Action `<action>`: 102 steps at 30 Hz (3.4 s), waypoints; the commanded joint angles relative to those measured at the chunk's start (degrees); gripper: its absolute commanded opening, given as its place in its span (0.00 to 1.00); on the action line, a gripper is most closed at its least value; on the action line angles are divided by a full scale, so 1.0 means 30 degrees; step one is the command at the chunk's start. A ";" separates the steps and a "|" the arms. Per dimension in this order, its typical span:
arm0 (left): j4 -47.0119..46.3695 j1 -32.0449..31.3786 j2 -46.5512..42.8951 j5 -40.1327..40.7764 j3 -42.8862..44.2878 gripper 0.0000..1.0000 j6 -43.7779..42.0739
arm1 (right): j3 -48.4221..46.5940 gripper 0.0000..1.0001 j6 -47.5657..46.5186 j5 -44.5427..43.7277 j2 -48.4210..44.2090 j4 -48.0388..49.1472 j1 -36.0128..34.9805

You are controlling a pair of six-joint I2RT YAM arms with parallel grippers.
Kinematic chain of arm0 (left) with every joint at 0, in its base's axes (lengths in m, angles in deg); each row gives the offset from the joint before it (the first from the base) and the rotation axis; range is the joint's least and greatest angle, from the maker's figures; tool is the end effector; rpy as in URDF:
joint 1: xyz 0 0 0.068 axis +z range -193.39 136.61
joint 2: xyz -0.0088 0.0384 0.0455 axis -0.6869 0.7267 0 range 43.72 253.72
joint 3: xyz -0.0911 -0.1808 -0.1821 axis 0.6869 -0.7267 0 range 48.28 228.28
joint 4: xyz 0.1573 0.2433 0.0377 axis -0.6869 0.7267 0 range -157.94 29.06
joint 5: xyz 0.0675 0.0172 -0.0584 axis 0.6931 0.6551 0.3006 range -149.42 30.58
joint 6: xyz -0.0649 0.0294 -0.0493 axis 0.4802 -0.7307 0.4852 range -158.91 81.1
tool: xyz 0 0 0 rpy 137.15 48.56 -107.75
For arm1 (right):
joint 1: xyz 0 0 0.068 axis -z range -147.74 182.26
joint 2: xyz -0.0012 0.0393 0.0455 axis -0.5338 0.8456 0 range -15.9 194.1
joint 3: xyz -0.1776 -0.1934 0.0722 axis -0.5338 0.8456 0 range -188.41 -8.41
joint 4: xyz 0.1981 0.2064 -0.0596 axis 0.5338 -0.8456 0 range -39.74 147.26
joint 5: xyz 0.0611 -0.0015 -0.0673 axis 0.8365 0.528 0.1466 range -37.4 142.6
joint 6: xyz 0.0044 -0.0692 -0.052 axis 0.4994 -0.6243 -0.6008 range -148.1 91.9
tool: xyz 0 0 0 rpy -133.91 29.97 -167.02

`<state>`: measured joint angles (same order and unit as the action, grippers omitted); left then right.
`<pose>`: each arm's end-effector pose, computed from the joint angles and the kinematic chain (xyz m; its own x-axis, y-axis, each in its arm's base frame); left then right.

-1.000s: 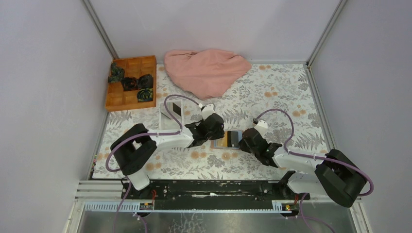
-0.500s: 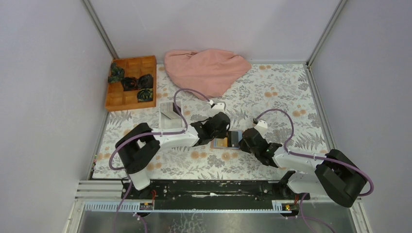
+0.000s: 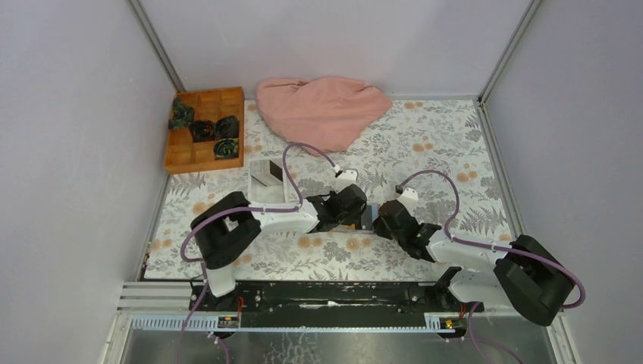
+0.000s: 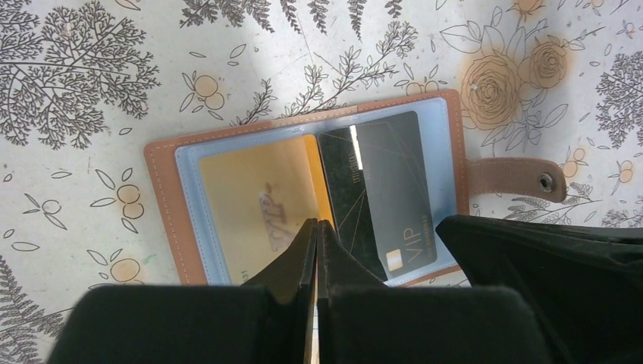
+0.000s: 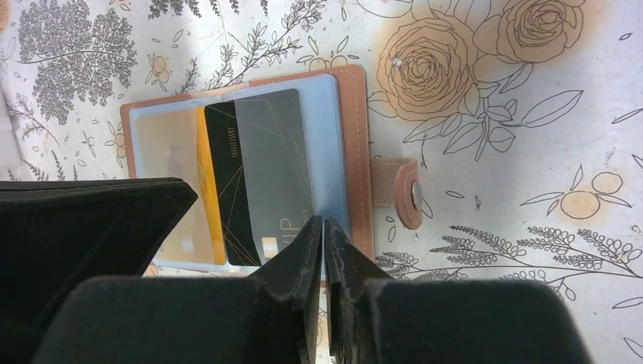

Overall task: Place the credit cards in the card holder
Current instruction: Insert the credit card into the card holder.

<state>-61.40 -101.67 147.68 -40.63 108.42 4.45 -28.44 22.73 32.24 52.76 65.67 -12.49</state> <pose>0.2412 -0.3432 0.1074 -0.7731 0.0146 -0.6341 0.2291 0.9387 -0.2576 0.2062 0.1670 0.0960 -0.6550 0.3741 -0.6565 0.0578 0.8911 0.4502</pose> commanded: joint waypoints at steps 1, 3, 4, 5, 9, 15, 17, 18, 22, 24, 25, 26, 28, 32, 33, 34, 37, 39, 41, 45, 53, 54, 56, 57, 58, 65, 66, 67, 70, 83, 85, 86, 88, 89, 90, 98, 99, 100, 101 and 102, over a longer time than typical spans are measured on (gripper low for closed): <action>0.0464 -0.0286 0.0302 0.1180 0.0549 0.00 0.0012 | 0.0120 0.11 0.0113 -0.0274 -0.0648 -0.0187 -0.0200; 0.0469 -0.0269 0.0428 0.1167 0.0617 0.00 0.0021 | 0.0147 0.11 0.0076 -0.0276 -0.0853 -0.0194 -0.0196; 0.0482 -0.0302 0.0515 0.1159 0.0675 0.00 0.0022 | 0.0141 0.11 0.0020 -0.0303 -0.0970 -0.0234 -0.0199; 0.0484 -0.0298 0.0599 0.1111 0.0715 0.00 0.0022 | 0.0122 0.11 -0.0049 -0.0318 -0.1087 -0.0287 -0.0200; 0.0555 -0.0398 0.0916 0.1090 0.0876 0.00 0.0073 | -0.0019 0.11 -0.0268 -0.0600 -0.1613 -0.0828 -0.0200; 0.0627 -0.0465 0.1102 0.1093 0.0999 0.00 0.0211 | -0.0152 0.11 -0.0330 -0.1505 -0.2219 -0.1874 -0.0200; 0.0602 -0.0528 0.1200 0.1068 0.1038 0.00 0.0254 | -0.0200 0.11 -0.0239 -0.1842 -0.2233 -0.2169 -0.0194; 0.0601 -0.0572 0.1230 0.1041 0.1105 0.00 0.0256 | -0.0251 0.11 -0.0195 -0.1982 -0.2182 -0.2352 -0.0199; 0.0601 -0.0703 0.1343 0.1004 0.1356 0.00 0.0256 | -0.0324 0.11 0.0151 -0.2709 -0.1804 -0.2854 -0.0192; 0.0632 -0.0777 0.1431 0.0978 0.1449 0.00 0.0256 | -0.0352 0.11 0.0245 -0.2947 -0.1647 -0.2900 -0.0174; 0.0631 -0.0805 0.1439 0.0982 0.1497 0.00 0.0256 | -0.0361 0.11 0.0268 -0.3054 -0.1530 -0.2938 -0.0171; 0.0630 -0.0834 0.1465 0.0975 0.1506 0.00 0.0256 | -0.0369 0.11 0.0256 -0.3123 -0.1417 -0.2939 -0.0171; 0.0616 -0.0848 0.1490 0.0998 0.1518 0.00 0.0284 | -0.0436 0.11 0.0229 -0.3104 -0.1167 -0.2879 -0.0174; 0.0630 -0.0882 0.1532 0.0974 0.1590 0.00 0.0256 | -0.0634 0.11 0.0202 -0.2880 -0.0589 -0.2623 -0.0171; 0.0630 -0.0891 0.1521 0.0974 0.1577 0.00 0.0256 | -0.0620 0.11 0.0196 -0.2793 -0.0479 -0.2497 -0.0171; 0.0608 -0.0896 0.1545 0.0989 0.1593 0.00 0.0256 | -0.0600 0.11 0.0255 -0.2698 -0.0381 -0.2397 -0.0171; 0.0601 -0.0904 0.1561 0.1025 0.1635 0.00 0.0241 | -0.0533 0.11 0.0338 -0.2508 -0.0229 -0.2170 -0.0165; 0.0559 -0.0880 0.1548 0.1047 0.1639 0.00 0.0298 | -0.0529 0.11 0.0357 -0.2392 -0.0169 -0.2093 -0.0170; 0.0469 -0.0883 0.1570 0.1035 0.1649 0.00 0.0303 | -0.0529 0.11 0.0368 -0.2383 -0.0126 -0.2007 -0.0171; 0.0485 -0.0888 0.1716 0.0963 0.2013 0.00 0.0256 | -0.0590 0.11 0.0380 -0.2359 0.0032 -0.1985 -0.0149; 0.0510 -0.0877 0.2026 0.0694 0.2602 0.00 0.0307 | -0.0563 0.11 0.0398 -0.1736 0.0139 -0.1827 -0.0171; 0.0553 -0.0898 0.2011 0.0760 0.2608 0.00 0.0288 | -0.0560 0.11 0.0404 -0.1746 0.0114 -0.1856 -0.0163; 0.0798 -0.0888 0.1878 0.1121 0.2591 0.00 0.0354 | -0.0532 0.11 0.0412 -0.1795 0.0034 -0.1915 -0.0170; 0.0871 -0.0877 0.1721 0.1363 0.2500 0.00 0.0396 | -0.0508 0.11 0.0413 -0.1823 -0.0017 -0.1918 -0.0171; 0.0913 -0.0887 0.1530 0.1601 0.2397 0.00 0.0402 | -0.0501 0.11 0.0403 -0.1852 -0.0056 -0.1915 -0.0163; 0.1700 -0.0899 0.0790 0.2750 0.2128 0.00 0.0171 | -0.0472 0.11 0.0425 -0.1788 0.0058 -0.1791 -0.0171; 0.1852 -0.0904 0.0831 0.2786 0.2131 0.00 0.0168 | -0.0471 0.11 0.0437 -0.1771 0.0052 -0.1803 -0.0171; 0.1941 -0.0905 0.0854 0.2805 0.2073 0.00 0.0183 | -0.0482 0.11 0.0431 -0.1743 0.0026 -0.1790 -0.0171; 0.1949 -0.0884 0.0960 0.2862 0.1843 0.00 0.0305 | -0.0411 0.11 0.0469 -0.1691 0.0043 -0.1682 -0.0171; 0.2075 -0.0904 0.1713 0.2704 0.2261 0.00 0.0227 | -0.0215 0.11 0.0539 -0.1527 0.0109 -0.1456 -0.0171; 0.2124 -0.0899 0.1849 0.2675 0.2285 0.00 0.0253 | -0.0183 0.11 0.0546 -0.1505 0.0108 -0.1402 -0.0168; 0.2110 -0.0886 0.1890 0.2659 0.2308 0.00 0.0256 | -0.0175 0.11 0.0540 -0.1519 0.0110 -0.1396 -0.0170; 0.2096 -0.0883 0.1991 0.2589 0.2354 0.00 0.0285 | -0.0150 0.11 0.0522 -0.1486 0.0137 -0.1341 -0.0171; 0.2117 -0.0906 0.2040 0.2586 0.2364 0.00 0.0285 | -0.0145 0.11 0.0515 -0.1469 0.0139 -0.1308 -0.0163; 0.2102 -0.0901 0.2075 0.2582 0.2373 0.00 0.0285 | -0.0148 0.11 0.0540 -0.1449 0.0139 -0.1293 -0.0170; 0.1878 -0.0893 0.2510 0.2154 0.2642 0.00 0.0358 | -0.0120 0.11 0.0504 -0.1317 0.0247 -0.1192 -0.0170; 0.1691 -0.0900 0.2485 0.2019 0.2602 0.00 0.0331 | -0.0105 0.11 0.0491 -0.1320 0.0270 -0.1161 -0.0163; 0.1484 -0.0879 0.2453 0.1852 0.2520 0.00 0.0276 | -0.0119 0.11 0.0504 -0.1284 0.0310 -0.1161 -0.0170; 0.1232 -0.0913 0.2394 0.1707 0.2425 0.00 0.0211 | -0.0119 0.11 0.0498 -0.1275 0.0340 -0.1130 -0.0170; 0.1043 -0.0917 0.2357 0.1568 0.2380 0.00 0.0159 | -0.0112 0.11 0.0497 -0.1249 0.0344 -0.1109 -0.0167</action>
<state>-56.04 -103.83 154.06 -34.80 115.22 5.30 -28.81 23.23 27.61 52.98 61.62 -12.60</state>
